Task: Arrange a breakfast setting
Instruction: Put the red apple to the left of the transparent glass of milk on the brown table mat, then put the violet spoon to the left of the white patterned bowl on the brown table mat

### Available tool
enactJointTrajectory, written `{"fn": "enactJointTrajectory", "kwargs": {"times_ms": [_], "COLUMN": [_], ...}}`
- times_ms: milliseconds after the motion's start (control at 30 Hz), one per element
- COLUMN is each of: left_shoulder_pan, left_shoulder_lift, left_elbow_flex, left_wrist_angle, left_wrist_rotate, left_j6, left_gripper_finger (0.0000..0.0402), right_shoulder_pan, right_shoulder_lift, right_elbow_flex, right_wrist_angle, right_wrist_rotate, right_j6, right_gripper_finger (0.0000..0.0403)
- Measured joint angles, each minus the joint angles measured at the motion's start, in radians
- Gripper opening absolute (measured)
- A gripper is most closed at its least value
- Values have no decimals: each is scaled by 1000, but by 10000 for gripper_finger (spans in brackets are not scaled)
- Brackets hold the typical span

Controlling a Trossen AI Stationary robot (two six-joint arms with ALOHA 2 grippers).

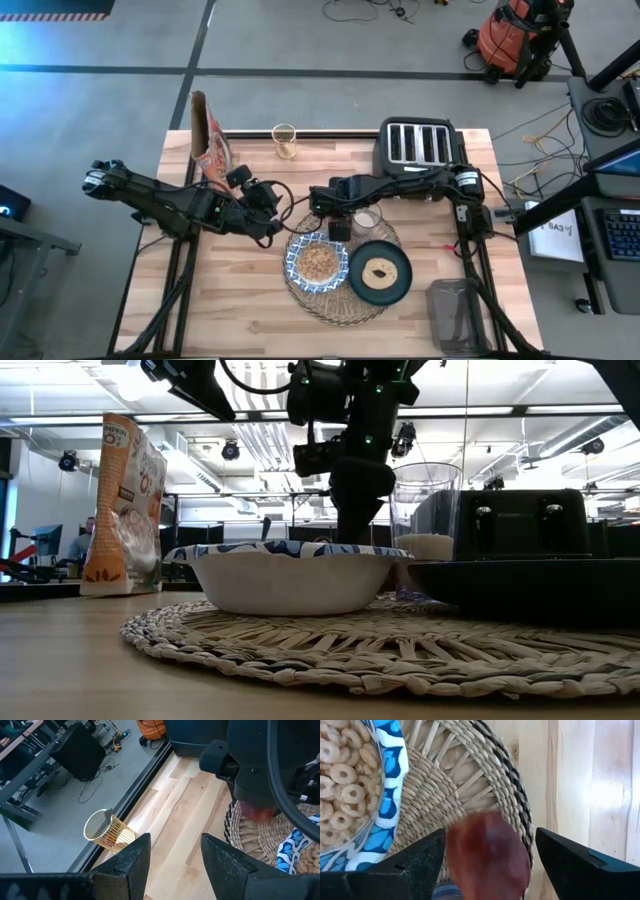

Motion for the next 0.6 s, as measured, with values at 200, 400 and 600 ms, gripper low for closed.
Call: {"fn": "enactJointTrajectory", "kwargs": {"times_ms": [200,400,600], "left_shoulder_pan": [0,0,4], "left_shoulder_lift": [0,0,0], "left_elbow_flex": [0,0,0], "left_wrist_angle": [0,0,6], "left_wrist_rotate": [0,0,0], "left_j6": [0,1,26], "left_gripper_finger": [158,158,158], "right_shoulder_pan": [0,0,-1], "right_shoulder_lift": [0,-1,-47], "right_elbow_flex": [1,1,1], "right_wrist_angle": [4,4,-2], "right_wrist_rotate": [0,28,126], "right_j6": [-3,-31,-82], "right_gripper_finger": [299,314,313]}}
